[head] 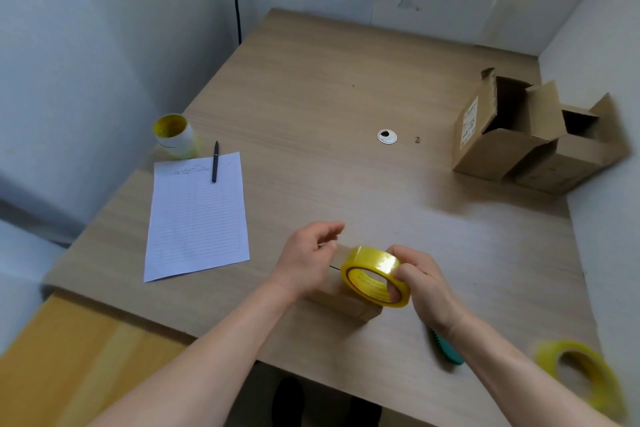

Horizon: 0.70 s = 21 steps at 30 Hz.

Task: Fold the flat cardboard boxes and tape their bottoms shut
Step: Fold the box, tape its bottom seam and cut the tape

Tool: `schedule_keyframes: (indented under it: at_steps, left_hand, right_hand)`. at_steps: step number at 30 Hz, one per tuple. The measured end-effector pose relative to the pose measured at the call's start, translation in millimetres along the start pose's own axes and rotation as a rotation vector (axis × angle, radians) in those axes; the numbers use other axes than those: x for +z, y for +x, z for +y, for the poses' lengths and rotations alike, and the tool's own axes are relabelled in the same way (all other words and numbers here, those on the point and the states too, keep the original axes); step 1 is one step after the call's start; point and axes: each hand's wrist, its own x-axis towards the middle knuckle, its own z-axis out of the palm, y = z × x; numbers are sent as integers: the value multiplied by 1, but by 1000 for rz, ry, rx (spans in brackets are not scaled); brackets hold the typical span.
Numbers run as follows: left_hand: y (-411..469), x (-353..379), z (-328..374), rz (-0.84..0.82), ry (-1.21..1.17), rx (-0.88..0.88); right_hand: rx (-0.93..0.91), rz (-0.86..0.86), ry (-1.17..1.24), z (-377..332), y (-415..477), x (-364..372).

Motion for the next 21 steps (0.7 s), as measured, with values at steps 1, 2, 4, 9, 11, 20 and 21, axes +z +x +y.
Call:
schedule_keyframes:
  at_steps: [1, 2, 4, 9, 11, 20, 21]
  left_hand:
    - [3, 0, 6, -76, -23, -36]
    - [5, 1, 9, -148, -18, -63]
    - [9, 2, 15, -279, 3, -105]
    - [10, -2, 16, -444, -52, -148]
    - [10, -3, 16, -428, -96, -140]
    - [2, 10, 3, -178, -62, -12]
    - [-1, 11, 0, -151, -63, -3]
  right_hand:
    - [-14, -8, -8, 0, -1, 0]
    - [-22, -15, -15, -1, -1, 1]
    - [-33, -29, -37, -1, -2, 0]
    - [-57, -40, -49, 1, -5, -4]
    - [-65, -46, -48, 1, -5, -6]
    - [-71, -38, -55, 5, -1, -8]
    - [-72, -33, -53, 6, -1, -7]
